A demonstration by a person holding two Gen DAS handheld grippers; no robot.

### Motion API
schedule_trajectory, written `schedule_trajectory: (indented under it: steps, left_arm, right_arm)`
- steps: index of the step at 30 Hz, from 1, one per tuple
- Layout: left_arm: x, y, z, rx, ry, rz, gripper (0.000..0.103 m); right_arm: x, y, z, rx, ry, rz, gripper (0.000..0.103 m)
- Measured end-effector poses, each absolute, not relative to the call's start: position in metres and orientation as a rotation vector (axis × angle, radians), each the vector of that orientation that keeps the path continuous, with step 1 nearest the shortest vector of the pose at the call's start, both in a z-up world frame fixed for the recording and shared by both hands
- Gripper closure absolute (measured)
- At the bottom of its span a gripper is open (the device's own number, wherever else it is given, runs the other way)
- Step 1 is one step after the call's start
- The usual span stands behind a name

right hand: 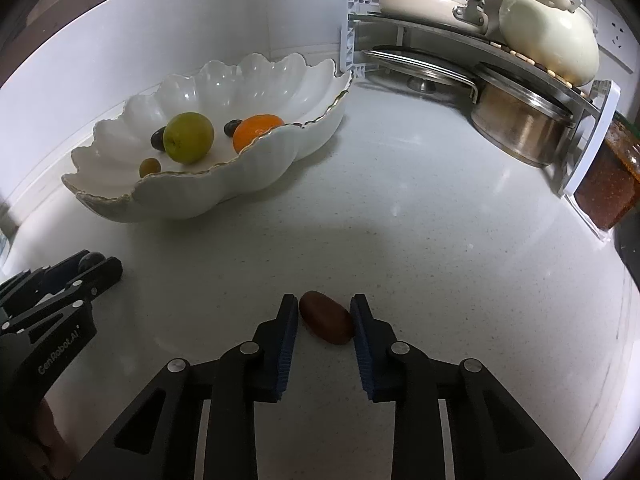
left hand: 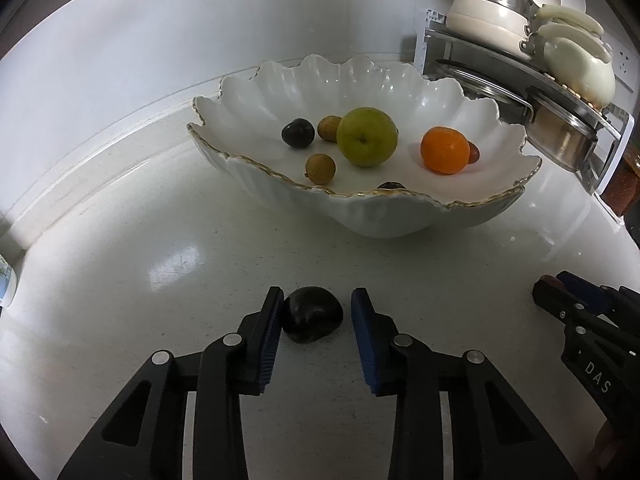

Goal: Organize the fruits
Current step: 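Close the left tool on the last dark plum while the right tool grasps the last date, then carry the plum in the left tool while the right tool carries the date to the bowl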

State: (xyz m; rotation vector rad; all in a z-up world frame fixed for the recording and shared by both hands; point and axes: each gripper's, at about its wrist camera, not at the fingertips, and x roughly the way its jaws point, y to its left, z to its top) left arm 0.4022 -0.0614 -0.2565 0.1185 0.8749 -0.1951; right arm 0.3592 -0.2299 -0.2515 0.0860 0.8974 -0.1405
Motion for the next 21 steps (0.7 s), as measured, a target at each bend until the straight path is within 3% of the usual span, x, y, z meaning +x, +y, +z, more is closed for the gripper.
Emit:
schedule_trajectory:
  steps: [21]
  left_arm:
    - [0.3961,-0.062,-0.2474,0.117,0.858,-0.206,0.074]
  right_arm:
    - [0.356,-0.2313,-0.2459,0.092,0.888,-0.141,0.077]
